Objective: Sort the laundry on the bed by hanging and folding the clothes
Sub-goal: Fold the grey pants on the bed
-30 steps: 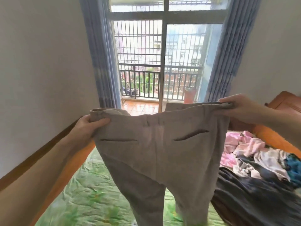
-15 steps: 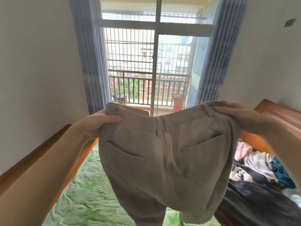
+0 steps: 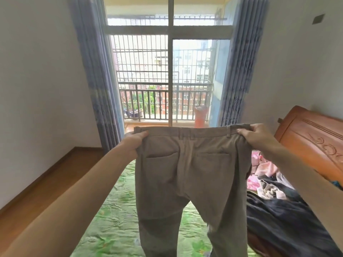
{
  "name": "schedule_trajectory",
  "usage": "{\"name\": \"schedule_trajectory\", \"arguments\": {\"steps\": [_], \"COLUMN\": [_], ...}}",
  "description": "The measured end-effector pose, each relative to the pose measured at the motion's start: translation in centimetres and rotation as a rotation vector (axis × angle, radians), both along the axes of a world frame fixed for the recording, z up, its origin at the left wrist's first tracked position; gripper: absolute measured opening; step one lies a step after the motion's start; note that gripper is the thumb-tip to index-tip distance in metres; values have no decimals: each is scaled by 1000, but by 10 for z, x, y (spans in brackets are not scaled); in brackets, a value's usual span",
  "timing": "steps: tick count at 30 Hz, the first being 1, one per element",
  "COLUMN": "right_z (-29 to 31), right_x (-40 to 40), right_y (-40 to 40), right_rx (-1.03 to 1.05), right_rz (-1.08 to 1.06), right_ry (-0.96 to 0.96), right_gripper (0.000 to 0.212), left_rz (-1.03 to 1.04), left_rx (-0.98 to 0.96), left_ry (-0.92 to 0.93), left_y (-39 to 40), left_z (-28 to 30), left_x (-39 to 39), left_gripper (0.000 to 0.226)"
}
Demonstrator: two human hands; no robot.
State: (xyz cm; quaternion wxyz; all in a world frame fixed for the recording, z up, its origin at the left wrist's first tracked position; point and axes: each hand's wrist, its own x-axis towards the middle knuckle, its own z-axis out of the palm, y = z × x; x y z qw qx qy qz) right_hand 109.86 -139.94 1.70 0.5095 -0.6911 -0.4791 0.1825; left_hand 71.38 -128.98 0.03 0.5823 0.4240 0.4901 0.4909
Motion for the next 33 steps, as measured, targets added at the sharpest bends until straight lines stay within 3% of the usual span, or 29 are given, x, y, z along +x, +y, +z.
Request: {"name": "schedule_trajectory", "arguments": {"steps": [3, 8, 13, 18, 21, 23, 25, 27, 29, 33], "right_z": [-13, -28, -33, -64, -81, -88, -92, -93, -97, -99], "right_x": [-32, -101, -162, -179, -180, -182, -188, -189, -176, -137], "right_y": [-3, -19, -42, -51, -52, -49, -47, -50, -53, -51], "right_rx": [123, 164, 236, 247, 276, 326, 410, 442, 520, 523], "right_rz": [-46, 92, 261, 283, 259, 266, 308, 386, 334, 34], "right_ry": [80, 103, -38, -241, -410, -502, -537, -355, -210, -37], "right_gripper": [18, 18, 15, 44, 49, 48, 45, 38, 38, 60], "left_rz": [50, -49, -163, -125, -190, -263, -242, -212, -232, -305], "left_rx": [59, 188, 330, 201, 136, 147, 229, 244, 181, 127], "left_ry": [-6, -35, -132, -308, -322, -330, -271, -256, -325, -373], "left_y": [-19, -65, -96, -104, -110, -116, -118, -118, -117, -110], "left_z": [-11, -30, -37, -34, -29, -31, -35, -34, -26, -16], "left_x": [30, 79, 102, 94, 89, 88, 88, 85, 80, 61], "left_gripper": [26, 9, 28, 36, 32, 57, 49, 27, 13, 14]}}
